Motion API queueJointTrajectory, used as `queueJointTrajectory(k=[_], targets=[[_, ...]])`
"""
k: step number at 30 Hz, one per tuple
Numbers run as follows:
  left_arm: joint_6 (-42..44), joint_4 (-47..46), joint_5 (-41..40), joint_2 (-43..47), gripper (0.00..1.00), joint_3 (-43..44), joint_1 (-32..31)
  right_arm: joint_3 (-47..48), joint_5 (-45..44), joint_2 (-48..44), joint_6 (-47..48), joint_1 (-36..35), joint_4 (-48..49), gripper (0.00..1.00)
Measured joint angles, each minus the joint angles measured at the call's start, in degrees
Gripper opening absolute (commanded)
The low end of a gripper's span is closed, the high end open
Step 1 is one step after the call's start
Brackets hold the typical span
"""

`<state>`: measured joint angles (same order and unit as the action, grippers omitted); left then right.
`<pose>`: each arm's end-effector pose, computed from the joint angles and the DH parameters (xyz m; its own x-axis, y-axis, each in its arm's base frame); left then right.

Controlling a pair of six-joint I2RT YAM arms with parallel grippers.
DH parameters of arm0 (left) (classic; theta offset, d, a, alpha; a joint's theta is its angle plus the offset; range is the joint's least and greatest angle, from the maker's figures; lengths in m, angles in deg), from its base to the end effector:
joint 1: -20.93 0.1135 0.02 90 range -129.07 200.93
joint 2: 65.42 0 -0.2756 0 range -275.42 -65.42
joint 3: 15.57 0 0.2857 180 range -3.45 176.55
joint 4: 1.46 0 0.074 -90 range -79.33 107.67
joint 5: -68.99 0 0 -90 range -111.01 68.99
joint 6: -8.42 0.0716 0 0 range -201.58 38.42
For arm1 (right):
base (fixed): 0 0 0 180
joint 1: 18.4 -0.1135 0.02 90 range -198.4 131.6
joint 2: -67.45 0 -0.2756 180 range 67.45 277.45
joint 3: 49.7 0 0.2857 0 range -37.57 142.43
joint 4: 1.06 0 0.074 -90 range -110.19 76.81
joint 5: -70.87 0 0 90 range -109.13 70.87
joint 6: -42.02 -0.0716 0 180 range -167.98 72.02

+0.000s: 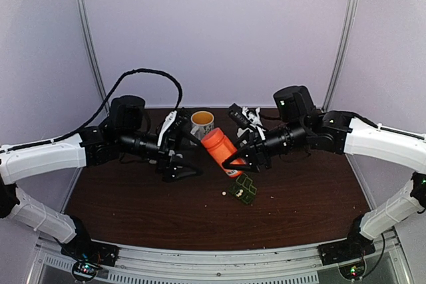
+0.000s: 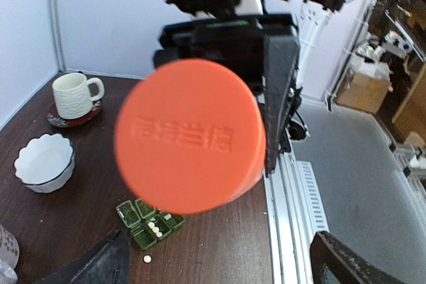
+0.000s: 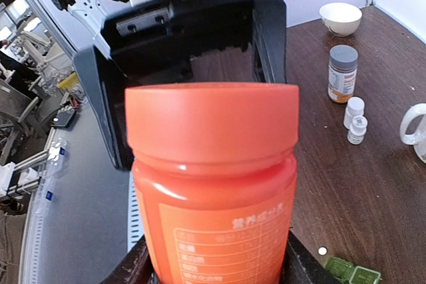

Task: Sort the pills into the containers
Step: Close the lid of the pill bottle, then screw the lid of the pill bottle onto the pill bottle.

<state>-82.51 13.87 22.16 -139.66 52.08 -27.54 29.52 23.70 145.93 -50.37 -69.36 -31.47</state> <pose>0.1928 -0.2915 0.2988 -0.2632 0.2793 -0.9234 0.9627 0.0129 -0.2704 0.1893 0.3107 0.3246 -0.3508 -0.3840 -0.8541 -0.9279 0.0192 0.3725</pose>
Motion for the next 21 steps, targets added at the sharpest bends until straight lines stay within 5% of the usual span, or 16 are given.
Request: queueJointTrajectory(k=[6,13,21], targets=[[-16.8,-2.3,-1.9,4.8,0.98,-1.2,5.6,-0.9,-9.7,-0.9,4.9,-0.9,-1.6,0.00],[-34.3,-1.9,3.1,1.1,0.88,3.0,7.3,-5.3,-27.0,-5.9,12.7,-6.1,0.4,0.00],[-48.1,5.1,5.7,-3.7,0.91,5.4,7.3,-3.2,-40.9,-3.4,21.8,-11.1,-1.0,0.00]])
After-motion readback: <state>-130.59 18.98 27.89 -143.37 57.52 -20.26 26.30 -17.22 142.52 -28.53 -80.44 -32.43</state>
